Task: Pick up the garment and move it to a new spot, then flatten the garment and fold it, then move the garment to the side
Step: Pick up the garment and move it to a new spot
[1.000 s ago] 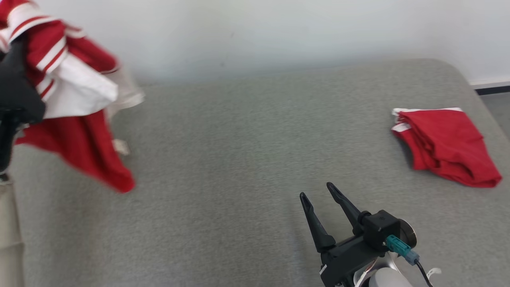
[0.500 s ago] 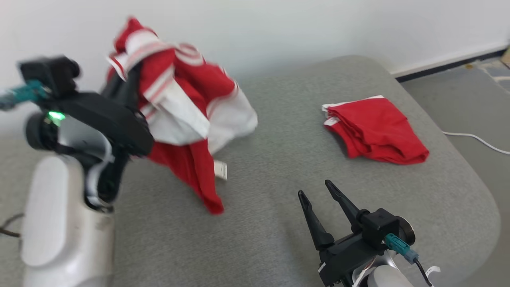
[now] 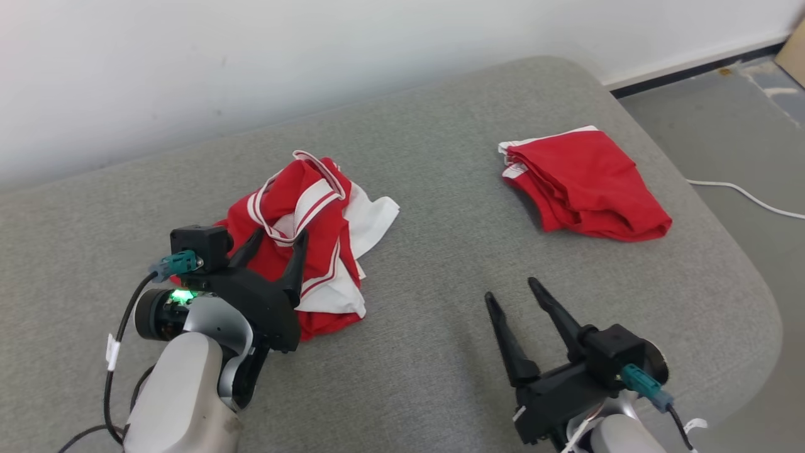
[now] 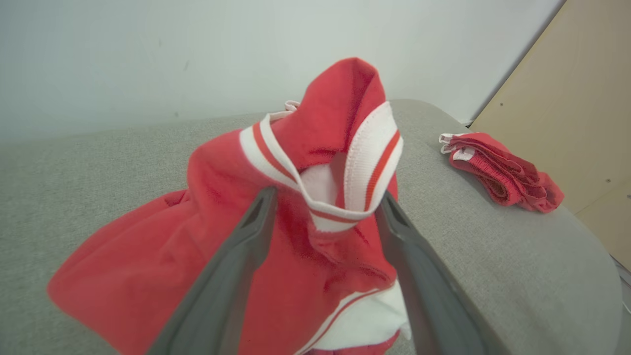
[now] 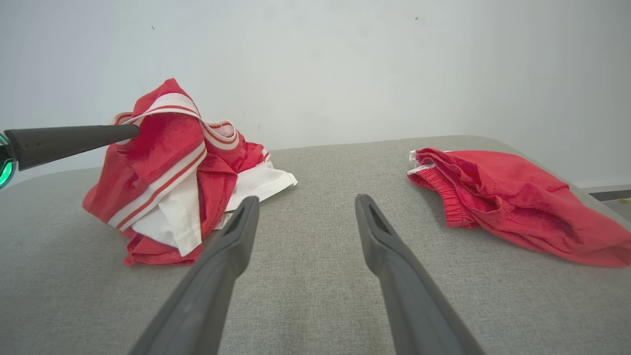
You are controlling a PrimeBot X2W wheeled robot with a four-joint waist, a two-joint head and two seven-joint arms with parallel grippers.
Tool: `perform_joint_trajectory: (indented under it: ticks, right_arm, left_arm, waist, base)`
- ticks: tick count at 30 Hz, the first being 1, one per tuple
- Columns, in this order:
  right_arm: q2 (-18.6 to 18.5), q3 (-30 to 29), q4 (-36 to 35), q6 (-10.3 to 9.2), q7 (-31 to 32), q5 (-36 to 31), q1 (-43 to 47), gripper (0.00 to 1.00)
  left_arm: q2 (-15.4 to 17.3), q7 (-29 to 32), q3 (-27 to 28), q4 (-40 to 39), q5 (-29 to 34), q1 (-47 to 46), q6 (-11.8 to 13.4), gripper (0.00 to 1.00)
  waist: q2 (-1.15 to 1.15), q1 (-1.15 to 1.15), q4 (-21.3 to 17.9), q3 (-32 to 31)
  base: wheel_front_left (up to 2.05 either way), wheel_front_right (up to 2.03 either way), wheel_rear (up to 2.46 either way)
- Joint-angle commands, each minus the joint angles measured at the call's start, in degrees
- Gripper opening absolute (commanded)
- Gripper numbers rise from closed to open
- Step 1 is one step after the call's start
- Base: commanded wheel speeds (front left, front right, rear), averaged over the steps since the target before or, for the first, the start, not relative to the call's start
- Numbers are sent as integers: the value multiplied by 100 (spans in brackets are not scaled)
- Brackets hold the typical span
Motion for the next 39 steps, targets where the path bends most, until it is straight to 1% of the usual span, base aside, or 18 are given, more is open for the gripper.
perform_joint_trajectory:
  ticks: [1, 3, 6, 7, 9, 13, 18, 22, 26, 32, 39]
  right_arm:
    - [-26, -86, -9, -16, -23, -46, 77, 100]
    - [-64, -217, -17, -16, -24, -56, 142, 100]
    - [-117, -466, -39, -16, -25, -99, 271, 100]
    - [-144, -609, -51, -17, -25, -122, 383, 100]
    - [-170, -753, -84, -17, -24, -155, 467, 100]
    - [-188, -1045, -135, -17, -5, -148, 605, 100]
    - [-265, -1215, -157, -17, 12, -92, 709, 100]
    - [-358, -1213, -177, -17, 19, -33, 752, 100]
    - [-460, -1132, -160, -17, 47, 47, 788, 100]
    - [-550, -1070, -106, -17, 125, 57, 775, 100]
    - [-584, -1014, -46, -17, 137, 70, 780, 100]
  left_arm:
    - [-41, -151, -5, 6, -113, 54, -25, 100]
    - [-81, -424, -50, -92, -221, 126, -44, 100]
    - [-98, -917, -10, -335, -331, 311, 12, 100]
    - [-94, -1195, 56, -476, -354, 524, 57, 100]
    - [-48, -1516, 170, -643, -344, 773, 150, 100]
    - [107, -1880, 397, -952, -241, 1395, 329, 100]
    - [297, -2000, 654, -1394, -8, 2223, 550, 100]
    - [311, -2002, 832, -1825, 163, 2784, 635, 100]
    - [233, -2004, 974, -2148, 308, 3197, 650, 100]
    - [172, -2002, 1106, -2297, 458, 3497, 690, 100]
    - [116, -2003, 1231, -2379, 582, 3617, 607, 100]
  waist:
    - [0, 0, 189, -99]
    - [0, 0, 320, -182]
    - [0, 0, 541, -359]
    - [0, 0, 685, -486]
    - [0, 0, 818, -588]
    - [0, 0, 1058, -749]
    - [0, 0, 1314, -872]
    - [0, 0, 1476, -925]
    - [0, 0, 1588, -946]
    - [0, 0, 1667, -964]
    - [0, 0, 1725, -960]
  base:
    - [0, 0, 0]
    - [0, 0, 0]
    - [0, 0, 0]
    - [0, 0, 0]
    - [0, 0, 0]
    - [0, 0, 0]
    - [0, 0, 0]
    - [0, 0, 0]
    - [0, 0, 0]
    - [0, 0, 0]
    - [0, 0, 0]
